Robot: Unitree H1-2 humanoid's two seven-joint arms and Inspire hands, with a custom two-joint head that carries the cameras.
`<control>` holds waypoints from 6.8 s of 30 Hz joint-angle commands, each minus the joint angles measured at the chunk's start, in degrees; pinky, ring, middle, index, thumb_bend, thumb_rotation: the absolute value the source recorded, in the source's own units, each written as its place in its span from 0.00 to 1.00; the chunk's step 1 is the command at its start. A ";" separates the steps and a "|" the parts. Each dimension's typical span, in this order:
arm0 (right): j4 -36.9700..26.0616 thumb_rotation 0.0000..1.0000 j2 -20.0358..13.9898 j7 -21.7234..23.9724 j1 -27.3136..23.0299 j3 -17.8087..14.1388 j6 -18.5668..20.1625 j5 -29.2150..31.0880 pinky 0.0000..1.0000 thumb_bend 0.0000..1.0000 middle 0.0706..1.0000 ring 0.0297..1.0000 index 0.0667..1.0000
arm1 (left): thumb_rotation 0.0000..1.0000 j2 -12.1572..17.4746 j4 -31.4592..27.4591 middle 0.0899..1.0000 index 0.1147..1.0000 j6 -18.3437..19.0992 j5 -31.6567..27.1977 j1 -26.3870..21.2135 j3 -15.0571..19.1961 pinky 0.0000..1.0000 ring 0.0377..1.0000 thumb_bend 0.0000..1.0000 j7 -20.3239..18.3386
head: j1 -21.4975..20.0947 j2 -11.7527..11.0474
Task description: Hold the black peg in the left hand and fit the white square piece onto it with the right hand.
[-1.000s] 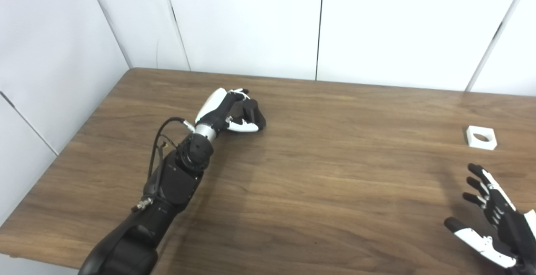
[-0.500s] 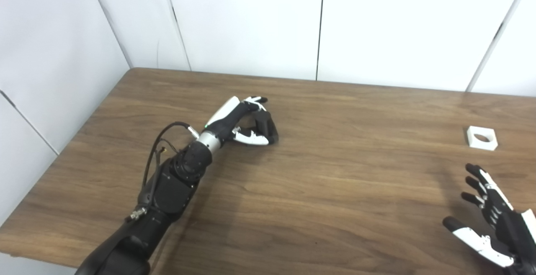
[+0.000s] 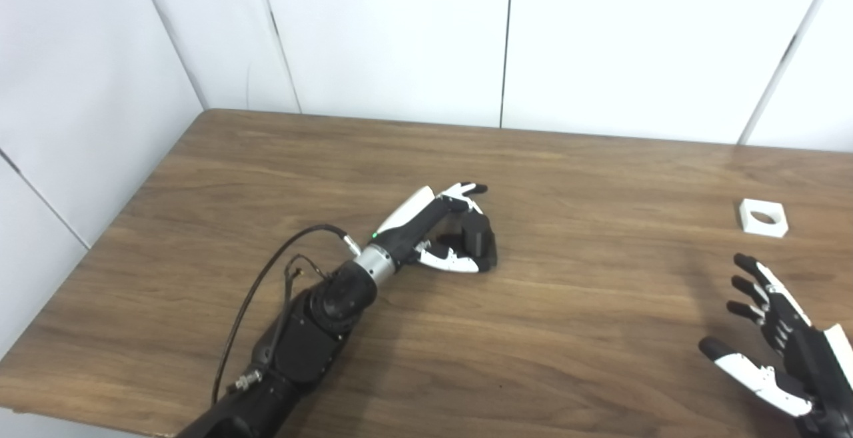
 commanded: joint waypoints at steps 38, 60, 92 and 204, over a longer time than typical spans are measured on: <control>-6.86 0.55 3.31 -0.87 -2.77 2.12 2.98 -4.95 0.86 0.78 0.98 0.94 0.92 | 0.08 1.78 -4.80 0.95 0.43 0.68 19.90 6.37 -10.65 0.95 1.00 0.52 2.89 | -13.92 4.66; -8.56 0.54 7.31 -3.51 -4.35 5.51 4.96 -11.67 0.82 0.76 0.96 0.91 0.90 | 0.25 5.81 -5.33 0.94 0.58 2.62 23.15 7.42 -9.72 0.91 0.97 0.95 4.97 | -34.64 1.73; -6.72 0.36 -2.15 -5.35 -17.00 -1.94 7.51 -13.21 0.64 0.72 0.85 0.78 0.78 | 0.16 4.83 -3.41 0.91 0.55 -2.40 19.49 6.90 -9.77 0.90 0.95 0.84 7.22 | -28.64 1.59; 36.92 0.35 -22.00 8.85 -47.77 15.20 14.49 -30.51 0.72 0.75 0.88 0.86 0.77 | 0.20 3.67 0.67 0.89 0.61 -7.37 17.90 7.94 -4.75 0.87 0.92 0.86 8.65 | -32.71 0.13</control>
